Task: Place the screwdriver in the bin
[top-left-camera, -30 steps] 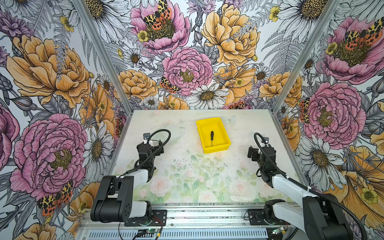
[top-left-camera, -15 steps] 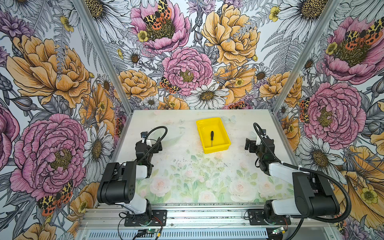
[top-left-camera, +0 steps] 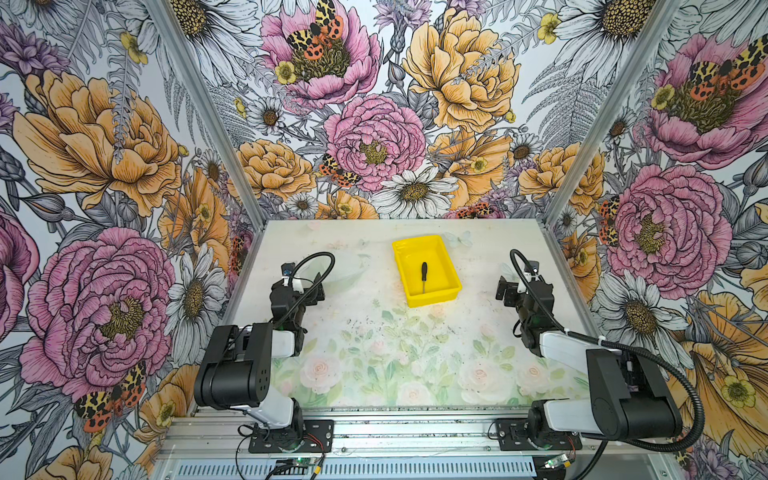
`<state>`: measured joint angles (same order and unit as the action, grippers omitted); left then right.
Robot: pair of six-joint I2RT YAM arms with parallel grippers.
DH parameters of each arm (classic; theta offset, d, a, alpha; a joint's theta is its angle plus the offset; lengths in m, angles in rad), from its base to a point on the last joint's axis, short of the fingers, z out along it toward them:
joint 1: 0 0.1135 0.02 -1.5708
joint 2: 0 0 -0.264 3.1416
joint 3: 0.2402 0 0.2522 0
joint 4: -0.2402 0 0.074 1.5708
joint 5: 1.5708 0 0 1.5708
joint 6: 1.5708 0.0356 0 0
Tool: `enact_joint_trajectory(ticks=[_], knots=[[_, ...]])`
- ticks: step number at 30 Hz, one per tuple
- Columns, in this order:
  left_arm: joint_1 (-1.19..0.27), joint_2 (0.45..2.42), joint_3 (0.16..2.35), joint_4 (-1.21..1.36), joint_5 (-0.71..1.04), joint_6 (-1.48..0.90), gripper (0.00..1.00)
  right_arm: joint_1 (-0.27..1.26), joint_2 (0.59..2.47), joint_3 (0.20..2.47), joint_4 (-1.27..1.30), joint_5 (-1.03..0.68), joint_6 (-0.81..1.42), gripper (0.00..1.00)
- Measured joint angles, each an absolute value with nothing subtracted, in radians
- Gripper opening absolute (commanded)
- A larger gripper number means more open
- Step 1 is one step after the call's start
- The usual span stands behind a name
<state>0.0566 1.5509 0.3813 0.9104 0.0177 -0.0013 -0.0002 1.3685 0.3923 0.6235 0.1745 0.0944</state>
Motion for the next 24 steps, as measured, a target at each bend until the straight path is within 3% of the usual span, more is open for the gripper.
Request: enact_joint_trajectory(ticks=[8,24], knots=[[0.057,1.551,0.381,0.911,0.018,-0.001,0.99,-0.028,1.534,0.376,0.788,0.144,0.096,0.99],[0.018,1.551,0.381,0.909,0.017,0.011,0.99,-0.018,1.539,0.376,0.836,0.153,0.096,0.99]])
